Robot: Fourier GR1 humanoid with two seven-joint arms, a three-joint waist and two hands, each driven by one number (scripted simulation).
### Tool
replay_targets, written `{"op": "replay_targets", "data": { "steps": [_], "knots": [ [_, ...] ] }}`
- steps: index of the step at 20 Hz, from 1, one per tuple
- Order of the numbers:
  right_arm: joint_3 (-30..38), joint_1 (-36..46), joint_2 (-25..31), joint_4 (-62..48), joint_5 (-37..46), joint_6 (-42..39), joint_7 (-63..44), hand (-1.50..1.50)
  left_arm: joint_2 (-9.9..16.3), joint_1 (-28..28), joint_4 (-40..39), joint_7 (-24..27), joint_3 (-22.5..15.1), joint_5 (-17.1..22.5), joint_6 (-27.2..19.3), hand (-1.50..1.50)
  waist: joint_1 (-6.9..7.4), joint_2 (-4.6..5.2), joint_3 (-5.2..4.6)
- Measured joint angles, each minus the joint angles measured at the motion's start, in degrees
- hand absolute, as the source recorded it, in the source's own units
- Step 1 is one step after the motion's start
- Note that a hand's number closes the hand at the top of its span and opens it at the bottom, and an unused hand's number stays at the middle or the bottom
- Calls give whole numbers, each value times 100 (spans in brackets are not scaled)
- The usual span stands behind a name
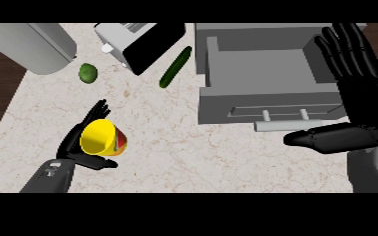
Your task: Pick up the cup, place it into the drawer and close the drawer
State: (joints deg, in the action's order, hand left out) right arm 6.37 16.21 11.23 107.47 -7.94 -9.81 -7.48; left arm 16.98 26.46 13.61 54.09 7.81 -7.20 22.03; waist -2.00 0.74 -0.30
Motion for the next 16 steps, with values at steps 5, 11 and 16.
{"op": "replay_targets", "data": {
  "steps": [5,11,16],
  "knots": [
    [-41,60,10,4,59,14,-57,-150,-126,126,-89,40,-47,-34,22,-150,1,7,-2],
    [-34,22,4,-55,83,-3,13,-150,-365,251,-62,-65,-96,33,342,150,5,7,-2],
    [9,52,76,-66,88,-31,-23,-150,-404,123,277,410,-97,5,-97,150,36,0,-2]
  ]
}}
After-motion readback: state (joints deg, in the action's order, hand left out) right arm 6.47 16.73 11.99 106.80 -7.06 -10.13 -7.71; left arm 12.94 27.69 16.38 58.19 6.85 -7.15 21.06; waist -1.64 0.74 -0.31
